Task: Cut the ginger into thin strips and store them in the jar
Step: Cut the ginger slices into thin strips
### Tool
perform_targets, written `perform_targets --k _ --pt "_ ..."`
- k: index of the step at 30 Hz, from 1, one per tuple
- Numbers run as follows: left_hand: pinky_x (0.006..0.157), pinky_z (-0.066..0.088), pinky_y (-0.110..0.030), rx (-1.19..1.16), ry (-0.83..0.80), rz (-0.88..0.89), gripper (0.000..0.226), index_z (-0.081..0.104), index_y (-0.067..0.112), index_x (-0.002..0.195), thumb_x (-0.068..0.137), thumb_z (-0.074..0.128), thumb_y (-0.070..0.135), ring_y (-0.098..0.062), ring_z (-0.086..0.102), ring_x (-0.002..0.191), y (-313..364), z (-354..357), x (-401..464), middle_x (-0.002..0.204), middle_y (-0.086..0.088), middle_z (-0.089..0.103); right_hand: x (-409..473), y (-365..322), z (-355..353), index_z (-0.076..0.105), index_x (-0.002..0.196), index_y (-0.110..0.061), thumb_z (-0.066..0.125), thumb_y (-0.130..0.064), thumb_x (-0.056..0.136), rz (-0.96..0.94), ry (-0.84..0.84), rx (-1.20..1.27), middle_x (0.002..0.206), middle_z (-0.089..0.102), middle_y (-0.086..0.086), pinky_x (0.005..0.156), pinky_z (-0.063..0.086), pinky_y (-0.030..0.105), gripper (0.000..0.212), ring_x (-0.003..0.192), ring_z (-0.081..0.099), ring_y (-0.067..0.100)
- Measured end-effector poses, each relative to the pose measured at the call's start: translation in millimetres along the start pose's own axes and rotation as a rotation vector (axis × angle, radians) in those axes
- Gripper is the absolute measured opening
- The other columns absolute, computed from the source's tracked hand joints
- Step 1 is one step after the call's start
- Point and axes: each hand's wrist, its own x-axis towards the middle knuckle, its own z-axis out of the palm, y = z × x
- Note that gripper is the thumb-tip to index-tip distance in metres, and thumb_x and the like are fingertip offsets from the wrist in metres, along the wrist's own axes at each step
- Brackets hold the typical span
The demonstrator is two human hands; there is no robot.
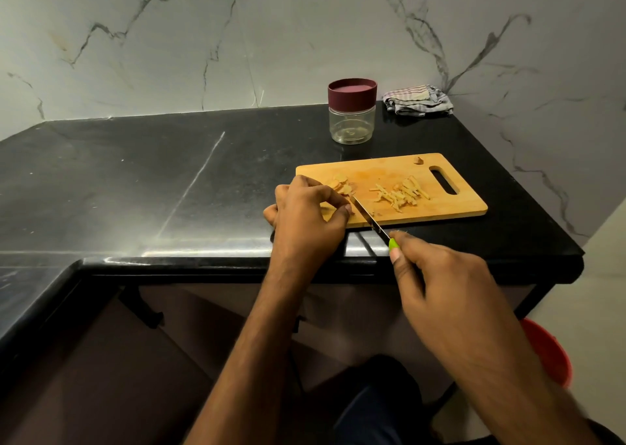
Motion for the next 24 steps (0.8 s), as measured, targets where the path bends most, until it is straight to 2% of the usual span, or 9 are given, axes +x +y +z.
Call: perform_targets --k 4,9,13,18,24 --pt "0.092 0.016 -0.035 -0.029 0.008 -0.018 0.005 0.074 0.033 0.089 0.086 0.076 0.037 -0.009 0.033 0.117 -0.3 -0.4 0.2 0.112 0.013 0.047 -1.7 -4.7 2.3 0.060 0.125 -0.022 0.041 -0.036 0.096 -0.005 -0.038 0.003 0.073 0.054 -0.012 0.053 0.036 0.013 0.037 0.064 0.051 0.000" --pt "0.091 0.018 -0.035 -0.046 0.011 -0.061 0.008 0.076 0.033 0.087 0.083 0.078 0.040 -0.011 0.036 0.120 0.1 -2.0 1.7 0.111 0.013 0.049 -0.1 -4.3 0.3 0.060 0.124 -0.023 0.040 -0.036 0.096 0.000 -0.052 -0.005 0.071 0.055 -0.010 0.052 0.042 0.019 0.037 0.063 0.053 0.003" --pt "0.091 0.020 -0.037 -0.055 0.006 -0.082 0.008 0.077 0.034 0.086 0.083 0.079 0.041 -0.013 0.039 0.122 0.9 -2.0 3.1 0.111 0.013 0.051 2.0 -3.0 -1.9 0.060 0.125 -0.026 0.040 -0.038 0.097 0.017 -0.060 0.012 0.070 0.056 -0.011 0.051 0.039 0.015 0.037 0.063 0.053 0.002" --pt "0.092 0.021 -0.037 -0.065 -0.008 -0.109 0.008 0.076 0.035 0.083 0.081 0.080 0.042 -0.015 0.043 0.121 1.4 -3.1 5.7 0.110 0.014 0.051 8.5 -5.7 -1.6 0.063 0.118 -0.025 0.042 -0.038 0.097 0.032 -0.062 0.031 0.074 0.063 -0.005 0.057 0.050 0.028 0.033 0.064 0.057 0.007" --pt "0.092 0.019 -0.036 -0.051 -0.008 -0.113 0.008 0.077 0.033 0.086 0.082 0.079 0.040 -0.015 0.040 0.124 2.8 -2.0 4.7 0.112 0.012 0.050 11.7 -5.5 -4.7 0.062 0.121 -0.030 0.044 -0.038 0.097 0.037 -0.113 -0.040 0.070 0.059 -0.010 0.050 0.036 0.014 0.032 0.060 0.054 0.005"
